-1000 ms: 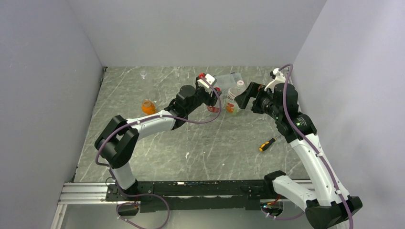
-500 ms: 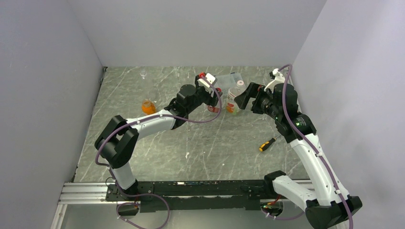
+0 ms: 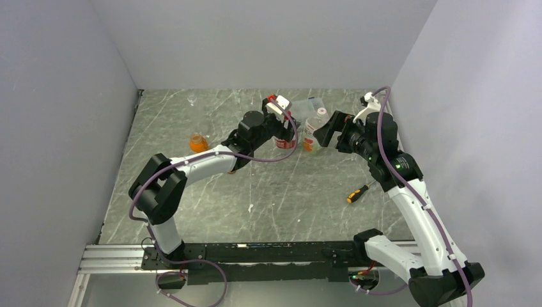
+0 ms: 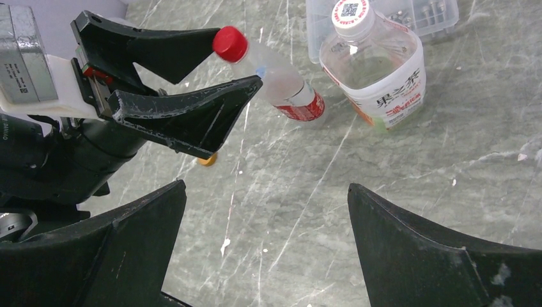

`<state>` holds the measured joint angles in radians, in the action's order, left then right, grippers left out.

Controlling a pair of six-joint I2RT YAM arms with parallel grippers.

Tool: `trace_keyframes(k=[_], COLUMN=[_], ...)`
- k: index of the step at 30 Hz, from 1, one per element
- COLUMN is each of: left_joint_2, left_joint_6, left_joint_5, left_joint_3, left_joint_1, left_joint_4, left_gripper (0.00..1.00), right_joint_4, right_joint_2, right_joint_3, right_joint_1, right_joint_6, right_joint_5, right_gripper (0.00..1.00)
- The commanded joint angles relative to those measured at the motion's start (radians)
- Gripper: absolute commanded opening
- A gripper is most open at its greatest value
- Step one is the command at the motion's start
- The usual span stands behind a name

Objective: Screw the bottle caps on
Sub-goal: Place the plastic bottle at the center of the board.

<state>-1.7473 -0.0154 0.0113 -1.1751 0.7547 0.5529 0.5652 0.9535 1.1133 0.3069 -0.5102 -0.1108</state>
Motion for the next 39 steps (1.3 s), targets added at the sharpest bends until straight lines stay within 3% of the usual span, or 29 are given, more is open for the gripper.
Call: trace_keyframes(k=[1,39], left_joint_2=[-0.004,0.008], left_joint_6=[-0.018,-0.021], left_joint_5=[0.007,-0.009], left_joint_3=[-0.047,-0.053], left_joint_1=[0.007,0.008], left_joint_4=[0.015,0.013], left_gripper=[0.79,0.82], right_joint_4=[-0.045,-0.065], right_joint_2=[-0.011,-0.010], right_joint_3=[0.002,-0.018], right_joint_1=[-0.005,-0.005], right_joint_6=[-0.010,-0.005], right_joint_5=[-0.007,-0.021], right_gripper=[1.00,1.00])
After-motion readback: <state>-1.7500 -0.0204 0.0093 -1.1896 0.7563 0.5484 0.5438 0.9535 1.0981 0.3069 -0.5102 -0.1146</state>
